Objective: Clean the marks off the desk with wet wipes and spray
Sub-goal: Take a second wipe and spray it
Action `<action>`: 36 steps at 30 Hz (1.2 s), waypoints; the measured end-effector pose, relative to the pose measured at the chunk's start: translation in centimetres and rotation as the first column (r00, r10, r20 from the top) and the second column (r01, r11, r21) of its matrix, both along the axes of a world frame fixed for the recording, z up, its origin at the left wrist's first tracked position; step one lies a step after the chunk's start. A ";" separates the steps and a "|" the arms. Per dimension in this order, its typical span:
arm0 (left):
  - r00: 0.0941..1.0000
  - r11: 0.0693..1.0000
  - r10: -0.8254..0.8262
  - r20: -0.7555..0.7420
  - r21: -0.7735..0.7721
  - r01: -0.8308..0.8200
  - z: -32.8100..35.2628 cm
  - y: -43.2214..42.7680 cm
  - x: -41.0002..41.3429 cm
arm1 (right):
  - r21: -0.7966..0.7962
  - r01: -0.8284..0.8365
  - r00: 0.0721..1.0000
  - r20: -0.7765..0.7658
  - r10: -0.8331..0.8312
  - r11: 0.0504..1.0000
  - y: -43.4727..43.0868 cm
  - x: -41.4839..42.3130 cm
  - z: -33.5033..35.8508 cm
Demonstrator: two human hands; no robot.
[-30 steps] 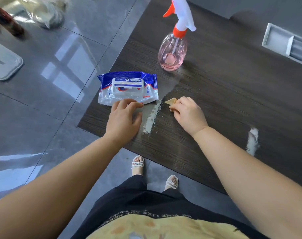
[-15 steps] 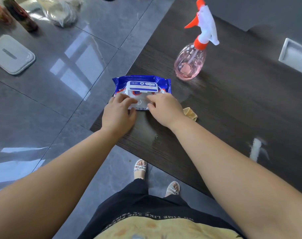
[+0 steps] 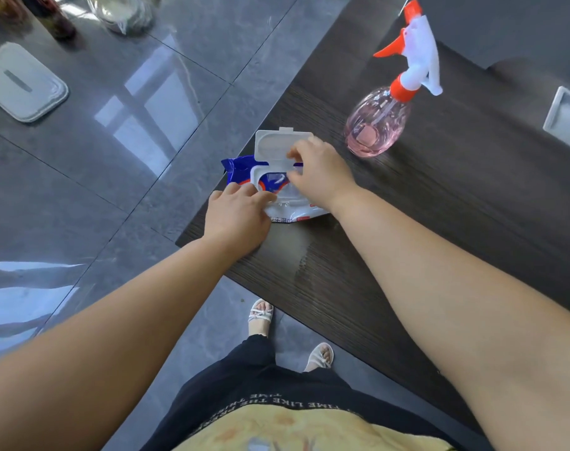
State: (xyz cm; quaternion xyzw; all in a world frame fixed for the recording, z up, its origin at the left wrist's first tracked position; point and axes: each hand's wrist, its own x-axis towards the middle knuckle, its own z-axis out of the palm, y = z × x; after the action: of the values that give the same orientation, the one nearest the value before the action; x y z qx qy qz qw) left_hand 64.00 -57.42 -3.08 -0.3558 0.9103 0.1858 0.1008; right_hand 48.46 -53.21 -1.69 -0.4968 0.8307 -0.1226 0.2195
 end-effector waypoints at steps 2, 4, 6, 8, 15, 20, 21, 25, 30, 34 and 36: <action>1.000 1.000 -0.005 0.004 0.000 0.005 -0.1 0.1 0.1 | 0.076 -0.053 0.998 -0.029 0.055 0.996 0.3 -0.1 -0.7; 1.000 1.000 0.016 -0.013 -0.005 -0.016 -0.2 0.1 0.0 | 0.097 -0.081 0.997 -0.006 0.082 0.992 0.6 -0.3 -0.8; 0.997 0.998 0.057 -0.057 -0.026 -0.059 -0.3 0.1 -0.2 | 0.080 -0.080 0.997 0.024 0.078 0.994 0.9 -0.5 -0.7; 0.989 0.992 0.105 -0.103 -0.052 -0.111 -0.4 0.2 -0.9 | 0.080 -0.073 0.997 0.021 0.071 0.994 1.1 -0.6 -0.6; 0.979 0.978 0.193 -0.060 -0.069 -0.197 -0.8 0.2 -3.0 | 0.124 0.028 0.998 -0.055 -0.022 0.992 0.7 0.2 -1.1; 0.968 0.969 0.239 -0.081 -0.049 -0.244 -0.5 0.3 -3.5 | 0.193 0.145 0.989 -0.059 -0.136 0.970 -0.2 0.7 -1.4; 0.966 0.968 0.245 -0.080 -0.044 -0.249 -0.5 0.3 -3.6 | 0.208 0.166 0.986 -0.040 -0.161 0.964 -0.3 0.8 -1.4; 0.956 0.961 0.271 -0.108 -0.016 -0.275 -0.3 0.4 -3.8 | 0.171 0.292 0.880 0.336 -0.334 0.941 -0.4 1.1 0.3; 0.814 0.859 0.507 -0.284 0.242 -0.451 0.1 -0.2 -3.3 | 0.085 0.263 0.809 0.524 -0.268 0.961 0.6 0.7 1.5; 0.738 0.776 0.603 -0.302 0.437 -0.455 0.1 -1.0 -2.2 | 0.101 0.006 0.997 0.077 -0.014 0.995 1.3 -0.2 -0.1; 0.755 0.792 0.579 -0.307 0.432 -0.432 0.2 -1.0 -1.8 | 0.111 -0.058 0.998 -0.032 0.062 0.992 1.4 0.1 -0.6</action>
State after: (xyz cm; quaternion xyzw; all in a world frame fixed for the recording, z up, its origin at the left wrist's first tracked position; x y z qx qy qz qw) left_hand 62.15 -58.40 -2.91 -0.5199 0.7316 0.4305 -0.0953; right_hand 48.60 -51.83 -2.31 -0.5107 0.8247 -0.0611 0.2353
